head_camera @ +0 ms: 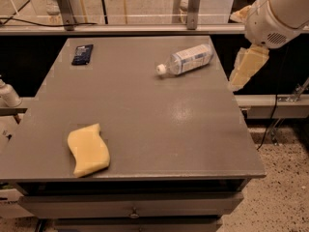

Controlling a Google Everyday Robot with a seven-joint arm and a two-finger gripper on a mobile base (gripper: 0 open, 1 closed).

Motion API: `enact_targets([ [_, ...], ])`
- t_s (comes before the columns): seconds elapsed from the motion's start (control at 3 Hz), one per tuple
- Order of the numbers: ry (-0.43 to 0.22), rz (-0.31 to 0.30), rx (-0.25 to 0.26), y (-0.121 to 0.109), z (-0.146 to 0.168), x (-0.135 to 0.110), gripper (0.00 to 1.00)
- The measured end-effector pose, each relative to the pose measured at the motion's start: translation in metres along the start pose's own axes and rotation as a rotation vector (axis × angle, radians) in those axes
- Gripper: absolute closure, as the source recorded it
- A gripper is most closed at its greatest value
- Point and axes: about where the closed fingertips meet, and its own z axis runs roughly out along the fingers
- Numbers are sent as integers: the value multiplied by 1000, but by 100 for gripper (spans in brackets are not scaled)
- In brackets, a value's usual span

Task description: Move blue plastic bottle near sponge

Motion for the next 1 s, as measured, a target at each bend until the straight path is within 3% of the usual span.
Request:
enact_targets([
  [0.33,-30,-21,6,-40,39,-2,0],
  [1.0,-56,-20,-70,-92,119,-9,0],
])
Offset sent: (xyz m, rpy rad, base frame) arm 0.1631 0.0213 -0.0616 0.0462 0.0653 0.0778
